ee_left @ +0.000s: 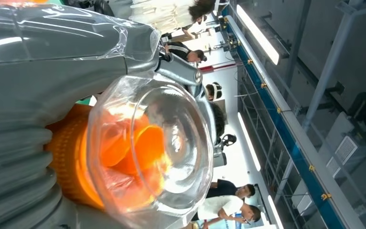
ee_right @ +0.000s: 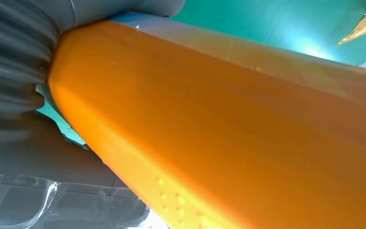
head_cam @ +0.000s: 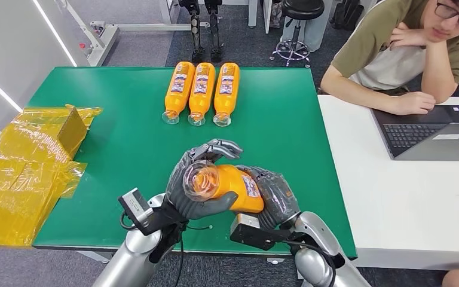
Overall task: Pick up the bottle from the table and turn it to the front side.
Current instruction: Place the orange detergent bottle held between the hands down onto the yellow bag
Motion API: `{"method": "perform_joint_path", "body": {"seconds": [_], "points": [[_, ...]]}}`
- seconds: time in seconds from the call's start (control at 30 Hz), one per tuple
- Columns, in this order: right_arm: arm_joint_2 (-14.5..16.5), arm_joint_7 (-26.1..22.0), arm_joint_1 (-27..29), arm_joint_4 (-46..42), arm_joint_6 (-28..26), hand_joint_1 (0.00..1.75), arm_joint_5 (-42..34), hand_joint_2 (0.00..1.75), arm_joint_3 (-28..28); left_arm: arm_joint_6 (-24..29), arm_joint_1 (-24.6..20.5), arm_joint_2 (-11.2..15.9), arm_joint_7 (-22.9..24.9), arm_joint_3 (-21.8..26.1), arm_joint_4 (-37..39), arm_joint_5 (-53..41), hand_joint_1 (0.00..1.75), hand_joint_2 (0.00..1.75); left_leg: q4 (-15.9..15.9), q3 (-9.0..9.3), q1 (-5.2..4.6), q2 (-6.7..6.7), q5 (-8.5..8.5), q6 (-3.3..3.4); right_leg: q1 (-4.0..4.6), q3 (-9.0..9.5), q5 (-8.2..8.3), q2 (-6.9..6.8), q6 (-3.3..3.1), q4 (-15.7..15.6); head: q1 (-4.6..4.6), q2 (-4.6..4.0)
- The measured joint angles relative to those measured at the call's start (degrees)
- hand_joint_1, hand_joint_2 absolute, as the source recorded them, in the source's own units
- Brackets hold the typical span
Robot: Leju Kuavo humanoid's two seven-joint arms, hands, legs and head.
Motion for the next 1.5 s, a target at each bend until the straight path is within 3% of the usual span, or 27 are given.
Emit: {"method": "perform_joint_path", "body": {"seconds": [0.7,0.73,0.83,0.87,1.07,1.33,1.5], "points": [[0.2,0.0,0.0,0.6,-0.5,1.74,0.4,1.75,-0.1,0.1,-0.9,0.0,-0.7,-0.5,1.6,0.1,1.75,1.75,0.0,0.00,0.00,0.00,0.00,0.00,0.00,0.00,0.00,0.00,0.00,0.0,-0.01,0.00],[0.2,0.0,0.0,0.6,-0.5,1.40,0.4,1.75,-0.1,0.1,-0.9,0.0,-0.8,-0.5,1.7,0.1,1.75,1.75,0.0,0.00,0.00,0.00,0.00,0.00,0.00,0.00,0.00,0.00,0.00,0.0,-0.01,0.00],[0.2,0.0,0.1,0.6,-0.9,0.10,0.6,1.75,-0.1,0.1,-0.9,0.0,-1.0,-0.5,1.8,0.3,1.75,1.75,0.0,0.00,0.00,0.00,0.00,0.00,0.00,0.00,0.00,0.00,0.00,0.0,-0.01,0.00],[0.3,0.0,0.2,0.6,-1.0,0.00,0.8,1.75,-0.2,0.1,-0.9,0.0,-1.1,-0.5,1.9,0.4,1.75,1.75,0.0,0.00,0.00,0.00,0.00,0.00,0.00,0.00,0.00,0.00,0.00,0.0,-0.01,0.00],[1.8,-3.4,1.4,-1.6,-4.4,0.00,-1.0,1.75,-0.2,0.2,-0.9,-0.2,-1.0,-0.8,2.4,0.5,1.75,1.75,0.0,0.00,0.01,0.00,0.00,0.00,0.01,-0.01,0.00,0.00,0.00,0.0,-0.01,-0.01],[6.0,-11.6,8.7,-11.8,-14.7,0.00,-14.9,1.75,-1.3,2.2,-0.6,-1.8,-1.3,-1.4,1.5,0.6,1.75,1.75,0.0,-0.12,0.01,-0.19,-0.01,0.01,0.01,0.01,-0.05,-0.17,0.01,0.0,-0.01,0.00],[8.4,-15.5,12.1,-17.9,-19.1,0.00,-18.1,1.75,-1.4,5.5,0.3,-2.4,-0.8,-0.6,0.3,0.2,1.75,1.75,0.0,-0.05,0.00,-0.08,-0.07,-0.05,-0.01,-0.02,-0.04,-0.05,0.01,0.0,-0.02,-0.01]]}}
